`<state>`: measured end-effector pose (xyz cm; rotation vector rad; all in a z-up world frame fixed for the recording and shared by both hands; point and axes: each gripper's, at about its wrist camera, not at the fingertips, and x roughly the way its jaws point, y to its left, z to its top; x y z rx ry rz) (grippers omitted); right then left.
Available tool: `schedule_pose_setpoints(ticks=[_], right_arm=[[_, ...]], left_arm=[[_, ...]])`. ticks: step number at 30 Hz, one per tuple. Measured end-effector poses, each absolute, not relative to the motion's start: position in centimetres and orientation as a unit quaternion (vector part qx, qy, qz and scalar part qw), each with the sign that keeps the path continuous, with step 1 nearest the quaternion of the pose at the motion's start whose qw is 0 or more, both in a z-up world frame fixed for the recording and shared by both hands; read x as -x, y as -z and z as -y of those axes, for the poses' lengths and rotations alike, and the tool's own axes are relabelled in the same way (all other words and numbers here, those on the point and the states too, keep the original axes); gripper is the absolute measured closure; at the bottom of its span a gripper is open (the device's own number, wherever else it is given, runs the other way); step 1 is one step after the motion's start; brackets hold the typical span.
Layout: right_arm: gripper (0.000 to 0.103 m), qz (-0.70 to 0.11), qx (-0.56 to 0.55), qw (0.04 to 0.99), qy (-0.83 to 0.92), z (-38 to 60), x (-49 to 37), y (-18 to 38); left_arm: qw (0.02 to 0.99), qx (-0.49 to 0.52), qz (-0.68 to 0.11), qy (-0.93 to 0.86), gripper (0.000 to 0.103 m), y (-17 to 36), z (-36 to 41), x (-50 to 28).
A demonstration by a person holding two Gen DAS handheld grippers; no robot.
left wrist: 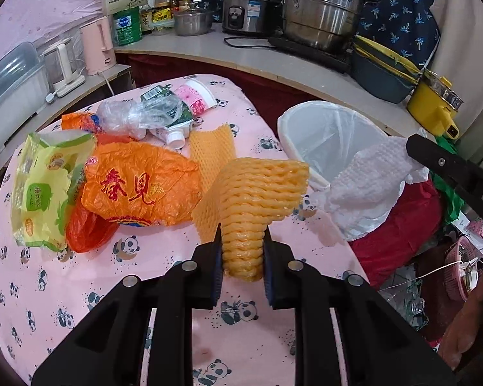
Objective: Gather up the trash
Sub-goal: 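Carry the orange mesh sleeve over the bin and open the left tool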
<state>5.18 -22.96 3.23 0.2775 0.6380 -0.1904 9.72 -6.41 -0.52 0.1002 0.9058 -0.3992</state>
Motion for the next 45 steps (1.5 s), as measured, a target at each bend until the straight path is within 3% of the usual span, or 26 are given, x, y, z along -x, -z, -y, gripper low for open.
schedule_pose_setpoints(ticks=[11,30,32,36,38,41,45], right_arm=[[0.100,-0.284,-0.171,0.931,0.150,27.8,-4.7,-3.8],[0.100,-0.270,-0.212,0.912,0.223,34.5,-9.0,-2.3],[0.100,-0.272,-0.211,0.911,0.227,34.8,-9.6,-2.1],[0.096,-0.279,-0.208,0.910,0.227,35.2,-10.5,-1.7],[0.090,-0.278,-0.204,0.910,0.231,35.2,-10.6,-1.7],[0.070,-0.270,-0.199,0.912,0.235,35.1,-10.5,-2.1],[0.067,-0.264,-0.196,0.915,0.235,34.8,-10.4,-2.7]], left_arm=[[0.867,-0.075,-0.417,0.262,0.084,-1.0,12.5,-11.5],[0.818,-0.092,-0.425,0.378,0.082,0.9,22.1,-18.1],[0.815,-0.087,-0.424,0.385,0.079,1.0,22.4,-18.6],[0.819,-0.085,-0.422,0.380,0.061,1.3,22.7,-19.2],[0.823,-0.085,-0.419,0.374,0.053,1.4,22.7,-19.4],[0.831,-0.088,-0.411,0.364,0.044,1.3,22.4,-19.5],[0.839,-0.086,-0.406,0.353,0.038,0.9,21.8,-19.6]])
